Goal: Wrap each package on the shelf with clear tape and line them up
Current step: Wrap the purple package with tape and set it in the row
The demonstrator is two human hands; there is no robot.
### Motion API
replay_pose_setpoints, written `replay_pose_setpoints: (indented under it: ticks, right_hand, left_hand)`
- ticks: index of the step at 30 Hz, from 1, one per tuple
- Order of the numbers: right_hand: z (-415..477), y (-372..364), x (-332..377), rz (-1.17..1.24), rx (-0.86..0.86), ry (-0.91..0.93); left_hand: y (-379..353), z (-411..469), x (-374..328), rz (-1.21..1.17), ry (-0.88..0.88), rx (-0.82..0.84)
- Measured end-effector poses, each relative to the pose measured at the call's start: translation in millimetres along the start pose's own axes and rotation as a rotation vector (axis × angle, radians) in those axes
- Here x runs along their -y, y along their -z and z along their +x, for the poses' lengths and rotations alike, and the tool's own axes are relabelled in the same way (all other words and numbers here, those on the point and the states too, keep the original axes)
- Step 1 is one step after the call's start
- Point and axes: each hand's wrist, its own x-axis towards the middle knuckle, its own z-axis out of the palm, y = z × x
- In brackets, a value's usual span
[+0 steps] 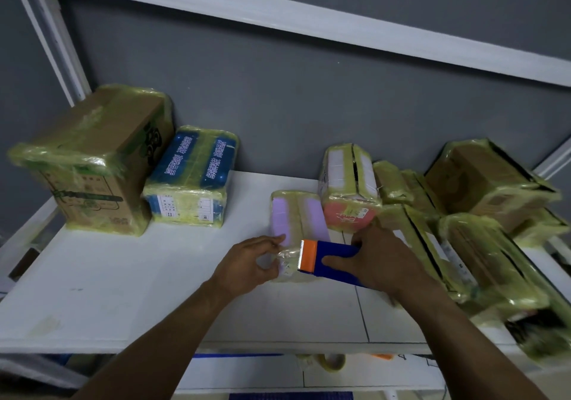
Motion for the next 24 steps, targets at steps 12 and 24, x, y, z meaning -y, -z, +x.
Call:
replay_pose_setpoints:
  ticks: [12,24]
  right_hand:
    - [-11.7,-6.1,-6.2,0.004,0.128,-0.031]
    - [-5.6,-14.4,-10.4,0.070,0.162,-0.011]
  left_hand:
    - [-9.3,-44.5,-24.3,0.102,-0.031,-0.021]
    - [-20.1,-44.4,-9.4,-0.028,-0.056,-0.039]
